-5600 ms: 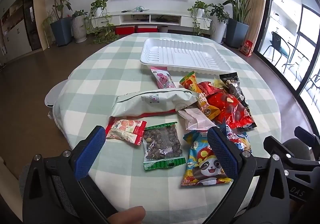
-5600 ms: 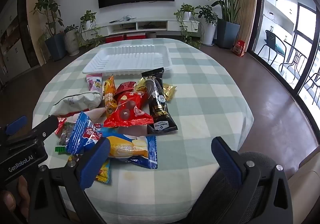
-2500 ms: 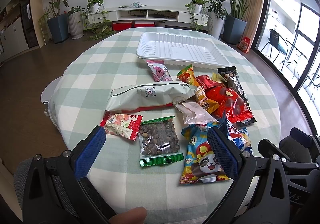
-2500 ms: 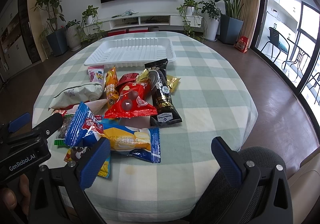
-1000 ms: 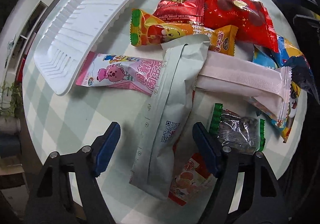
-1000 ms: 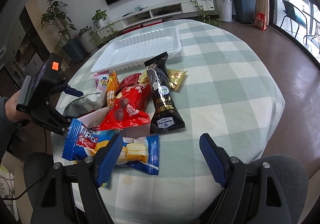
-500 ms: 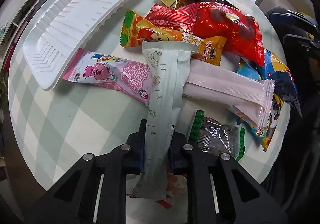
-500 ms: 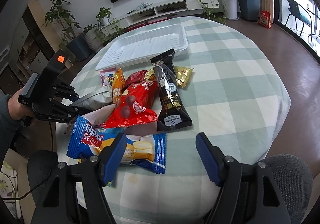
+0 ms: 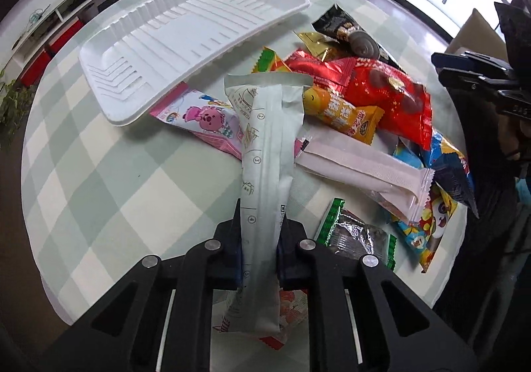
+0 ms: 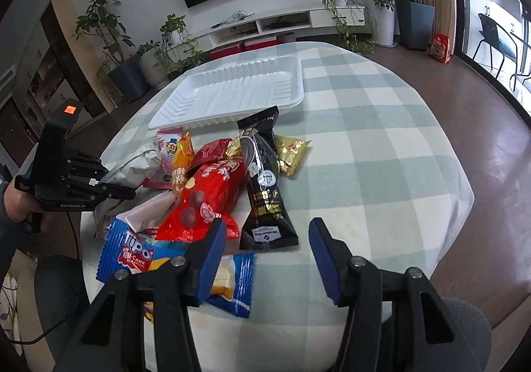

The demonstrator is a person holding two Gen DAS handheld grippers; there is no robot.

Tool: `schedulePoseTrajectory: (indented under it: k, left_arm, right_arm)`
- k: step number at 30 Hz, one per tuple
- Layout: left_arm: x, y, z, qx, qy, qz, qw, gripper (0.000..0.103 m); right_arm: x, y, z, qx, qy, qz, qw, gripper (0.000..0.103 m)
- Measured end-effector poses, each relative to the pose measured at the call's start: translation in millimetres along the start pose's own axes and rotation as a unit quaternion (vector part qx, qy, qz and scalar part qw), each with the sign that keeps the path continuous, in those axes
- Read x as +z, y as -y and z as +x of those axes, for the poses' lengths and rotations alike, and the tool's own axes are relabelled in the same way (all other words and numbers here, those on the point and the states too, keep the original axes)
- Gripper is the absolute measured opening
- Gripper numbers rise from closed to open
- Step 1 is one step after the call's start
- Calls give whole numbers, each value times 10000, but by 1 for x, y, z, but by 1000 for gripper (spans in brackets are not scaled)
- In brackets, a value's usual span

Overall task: Organize snacks
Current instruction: 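Grasp the pale green-white bag with the left gripper while the right grasps the black-gold bar, then carry both packets into the white tray and open both grippers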

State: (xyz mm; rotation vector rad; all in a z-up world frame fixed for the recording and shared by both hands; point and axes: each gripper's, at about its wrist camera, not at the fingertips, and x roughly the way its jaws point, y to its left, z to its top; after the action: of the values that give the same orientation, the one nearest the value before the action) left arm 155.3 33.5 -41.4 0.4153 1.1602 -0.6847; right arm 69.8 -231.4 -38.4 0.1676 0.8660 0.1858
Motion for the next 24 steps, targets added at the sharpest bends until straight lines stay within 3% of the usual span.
schedulePoseTrajectory:
  k: [7,15,18,24]
  left_arm:
    - [-16,-18,-33,-298,687,-658,9950,12]
    - [-36,-25,-54,-474,1230,-1261,9832,12]
    - [-43,-31,-57,-537,1387,-1578,9762,12]
    - [-55,-34,-52,-641,1556,-2027,9647,12]
  right_arm:
    - [28,3,35,26,-383,-87,9992,52]
    - [34,2,73,-57,-916,-250,9955,50]
    - [31,0,82,23,-1075,-298,9938,42]
    - [32,2,86,118,-1001,-310,9944,28]
